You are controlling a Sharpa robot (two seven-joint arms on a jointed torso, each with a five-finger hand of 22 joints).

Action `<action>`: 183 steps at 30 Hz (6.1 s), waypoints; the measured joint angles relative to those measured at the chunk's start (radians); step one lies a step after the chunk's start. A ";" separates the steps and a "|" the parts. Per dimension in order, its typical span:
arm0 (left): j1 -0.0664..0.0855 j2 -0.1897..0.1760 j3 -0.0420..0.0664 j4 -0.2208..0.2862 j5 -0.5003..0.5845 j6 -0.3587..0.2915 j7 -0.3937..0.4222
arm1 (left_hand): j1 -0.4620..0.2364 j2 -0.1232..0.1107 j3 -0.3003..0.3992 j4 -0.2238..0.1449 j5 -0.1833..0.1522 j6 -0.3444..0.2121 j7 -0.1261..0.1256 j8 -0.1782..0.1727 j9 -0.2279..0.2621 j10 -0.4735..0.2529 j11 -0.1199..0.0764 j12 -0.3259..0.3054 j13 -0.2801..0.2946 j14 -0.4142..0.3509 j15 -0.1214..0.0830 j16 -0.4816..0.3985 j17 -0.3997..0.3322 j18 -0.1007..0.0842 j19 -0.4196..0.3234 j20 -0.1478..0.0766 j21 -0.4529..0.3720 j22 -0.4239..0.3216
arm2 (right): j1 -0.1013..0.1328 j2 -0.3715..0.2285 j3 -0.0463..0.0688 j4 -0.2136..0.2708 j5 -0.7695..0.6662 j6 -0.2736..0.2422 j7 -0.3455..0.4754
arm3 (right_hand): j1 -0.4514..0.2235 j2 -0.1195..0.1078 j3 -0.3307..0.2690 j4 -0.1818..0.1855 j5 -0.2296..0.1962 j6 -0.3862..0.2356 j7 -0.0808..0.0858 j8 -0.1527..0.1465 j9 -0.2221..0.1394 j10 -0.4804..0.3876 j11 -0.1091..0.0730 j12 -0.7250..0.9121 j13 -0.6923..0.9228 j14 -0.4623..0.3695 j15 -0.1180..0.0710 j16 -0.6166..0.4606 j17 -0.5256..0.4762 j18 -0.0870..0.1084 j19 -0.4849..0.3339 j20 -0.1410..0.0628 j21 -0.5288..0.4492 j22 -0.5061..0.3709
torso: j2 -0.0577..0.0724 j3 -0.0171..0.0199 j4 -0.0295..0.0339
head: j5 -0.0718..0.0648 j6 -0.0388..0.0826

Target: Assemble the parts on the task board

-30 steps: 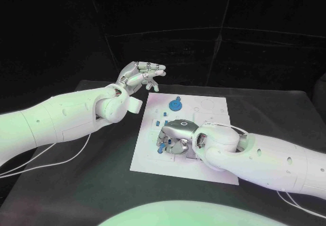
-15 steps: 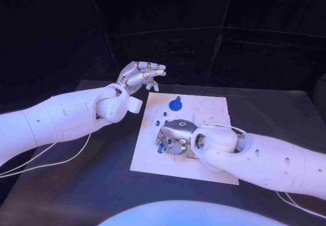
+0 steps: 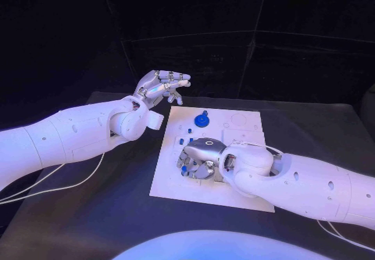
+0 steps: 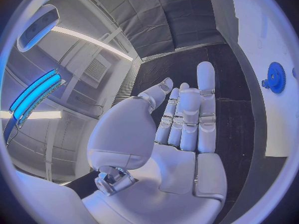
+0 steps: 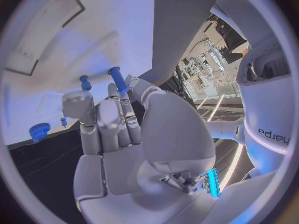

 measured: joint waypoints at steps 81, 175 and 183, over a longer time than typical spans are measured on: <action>-0.001 -0.039 -0.003 0.027 0.000 0.002 -0.009 | -0.004 0.004 -0.003 0.003 0.000 0.000 0.000 0.000 0.000 0.000 0.000 0.004 0.000 -0.003 0.004 0.000 -0.005 0.000 0.000 0.000 0.000 -0.003 | -0.057 -0.478 -0.003 0.227 0.123 -0.138 -0.390 | -0.183 0.053 -0.574 0.299 -0.012 0.016 -0.084 0.302 0.101 0.289 -0.091 1.214 1.203 0.013 -0.063 0.231 0.371 -0.024 0.121 -0.063 0.190 0.315 | -0.014 -0.0054 -0.0330 | -0.163 0.011; -0.002 -0.024 -0.004 0.021 0.000 0.018 -0.027 | 0.004 0.012 -0.003 0.003 0.000 -0.004 -0.004 0.000 0.001 0.000 0.000 0.007 0.000 -0.003 0.004 0.000 -0.006 0.000 0.000 0.000 -0.004 -0.004 | -0.093 -0.302 -0.001 0.208 0.227 -0.280 -0.454 | -0.294 0.200 -0.739 0.300 -0.095 0.055 -0.131 0.442 0.228 0.310 -0.134 1.166 1.227 0.015 -0.104 0.241 0.398 -0.039 0.131 -0.088 0.210 0.356 | -0.014 -0.0056 -0.0349 | -0.123 0.024; -0.002 -0.023 -0.004 0.020 0.000 0.019 -0.027 | 0.004 0.012 -0.003 0.003 0.000 -0.004 -0.004 0.000 0.001 0.000 0.000 0.007 0.000 -0.003 0.004 0.000 -0.006 0.000 0.000 0.000 -0.004 -0.004 | -0.093 -0.308 -0.001 0.224 0.220 -0.279 -0.439 | -0.146 0.193 -0.698 0.230 -0.006 0.055 -0.131 0.445 0.237 0.310 -0.134 1.166 1.236 0.015 -0.104 0.241 0.398 -0.039 0.131 -0.088 0.210 0.360 | -0.014 -0.0056 -0.0349 | -0.125 0.022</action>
